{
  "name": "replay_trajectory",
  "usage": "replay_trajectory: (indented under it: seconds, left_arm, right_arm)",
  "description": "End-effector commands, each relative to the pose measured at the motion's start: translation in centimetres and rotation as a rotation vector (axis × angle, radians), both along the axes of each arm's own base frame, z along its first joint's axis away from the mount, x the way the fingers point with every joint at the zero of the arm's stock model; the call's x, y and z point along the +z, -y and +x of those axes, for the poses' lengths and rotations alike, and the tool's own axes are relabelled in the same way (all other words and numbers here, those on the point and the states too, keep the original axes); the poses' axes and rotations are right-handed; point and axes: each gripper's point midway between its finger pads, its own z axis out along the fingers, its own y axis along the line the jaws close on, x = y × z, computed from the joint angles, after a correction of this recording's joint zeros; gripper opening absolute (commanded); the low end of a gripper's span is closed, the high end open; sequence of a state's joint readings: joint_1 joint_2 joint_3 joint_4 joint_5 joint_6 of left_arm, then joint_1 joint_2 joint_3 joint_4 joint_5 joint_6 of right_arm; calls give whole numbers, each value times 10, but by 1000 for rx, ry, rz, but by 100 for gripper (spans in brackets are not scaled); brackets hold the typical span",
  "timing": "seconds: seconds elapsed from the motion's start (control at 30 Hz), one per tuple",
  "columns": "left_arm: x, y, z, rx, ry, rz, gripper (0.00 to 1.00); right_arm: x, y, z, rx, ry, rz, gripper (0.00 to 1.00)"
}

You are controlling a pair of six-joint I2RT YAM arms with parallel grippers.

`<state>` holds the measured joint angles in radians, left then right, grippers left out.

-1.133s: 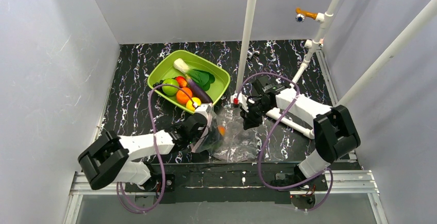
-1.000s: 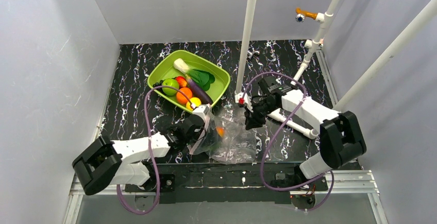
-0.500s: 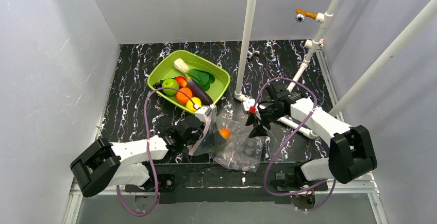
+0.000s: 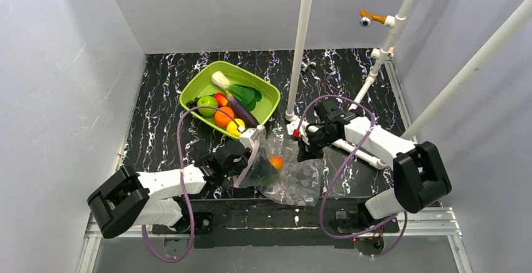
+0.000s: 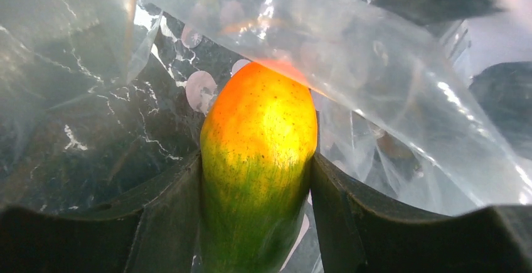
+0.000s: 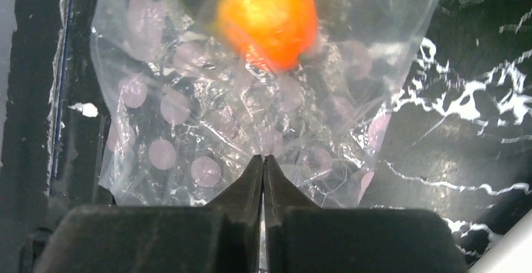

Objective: Open the zip-top bag and remove the fake food
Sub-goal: Pick up the fake fruit from the zipper food storage bag.

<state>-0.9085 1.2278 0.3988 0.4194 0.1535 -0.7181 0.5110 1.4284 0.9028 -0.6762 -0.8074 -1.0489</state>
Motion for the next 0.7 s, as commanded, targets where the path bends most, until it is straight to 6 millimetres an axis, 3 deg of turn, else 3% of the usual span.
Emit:
replay_trajectory:
  seconds: [0.0, 0.3, 0.67]
  left_arm:
    - [17, -3, 4, 24, 53, -24, 0]
    - [28, -33, 5, 90, 122, 14, 0]
    - [47, -65, 9, 157, 213, 55, 0]
  right_arm:
    - [5, 1, 22, -62, 28, -62, 1]
    - [1, 38, 67, -279, 137, -138, 1]
    - [-2, 52, 71, -313, 116, -142, 1]
